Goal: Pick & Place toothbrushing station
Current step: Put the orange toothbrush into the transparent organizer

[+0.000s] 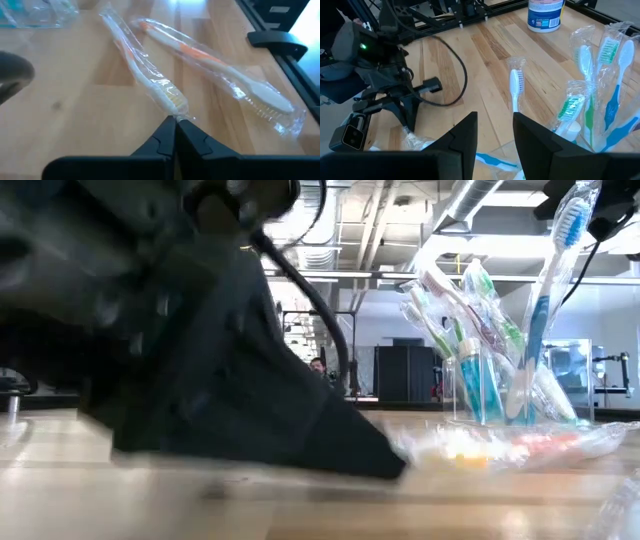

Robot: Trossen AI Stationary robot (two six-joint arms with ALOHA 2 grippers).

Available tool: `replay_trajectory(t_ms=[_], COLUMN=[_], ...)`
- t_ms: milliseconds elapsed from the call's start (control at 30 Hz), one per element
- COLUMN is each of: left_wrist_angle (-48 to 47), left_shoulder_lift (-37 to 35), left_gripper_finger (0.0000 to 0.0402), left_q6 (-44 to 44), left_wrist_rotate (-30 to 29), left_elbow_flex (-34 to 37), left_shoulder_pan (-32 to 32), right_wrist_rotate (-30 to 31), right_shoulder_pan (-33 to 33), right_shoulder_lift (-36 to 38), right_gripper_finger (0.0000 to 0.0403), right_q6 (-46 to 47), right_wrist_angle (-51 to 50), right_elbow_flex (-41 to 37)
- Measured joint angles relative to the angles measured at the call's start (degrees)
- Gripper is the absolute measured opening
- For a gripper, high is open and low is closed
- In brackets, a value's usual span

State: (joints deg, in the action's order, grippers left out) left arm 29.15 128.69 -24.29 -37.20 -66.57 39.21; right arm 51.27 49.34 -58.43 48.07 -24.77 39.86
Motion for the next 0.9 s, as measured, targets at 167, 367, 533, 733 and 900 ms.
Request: replay_trajectory(t_ms=[167, 367, 533, 733, 900], left_wrist_angle=[-4.00, -3.87, -4.07, -3.89, -3.83], left_shoulder_lift=[-6.20, -12.32, -16.32, -20.48, -23.55], left_gripper_finger=[0.0000, 0.0000, 0.0000, 0.0000, 0.0000], left_q6=[2.97, 9.51, 14.81, 19.35, 21.09], left_wrist_rotate=[-2.15, -2.42, -2.96, -3.06, -3.05], left_elbow_flex=[-0.07, -0.08, -0.10, -0.10, -0.10], left_shoulder_pan=[0.21, -0.18, -1.06, -2.34, -3.65], right_wrist_rotate=[-0.07, -0.20, -0.20, -0.22, -0.20], right_shoulder_pan=[0.02, 0.02, 0.02, 0.02, 0.02], right_shoulder_lift=[0.00, 0.00, 0.00, 0.00, 0.00], right_gripper_finger=[0.0115, 0.0115, 0.0115, 0.0115, 0.0115], right_q6=[0.00, 0.02, 0.00, 0.00, 0.00], right_wrist_angle=[0.01, 0.06, 0.15, 0.15, 0.15], right_elbow_flex=[0.00, 0.00, 0.00, 0.00, 0.00])
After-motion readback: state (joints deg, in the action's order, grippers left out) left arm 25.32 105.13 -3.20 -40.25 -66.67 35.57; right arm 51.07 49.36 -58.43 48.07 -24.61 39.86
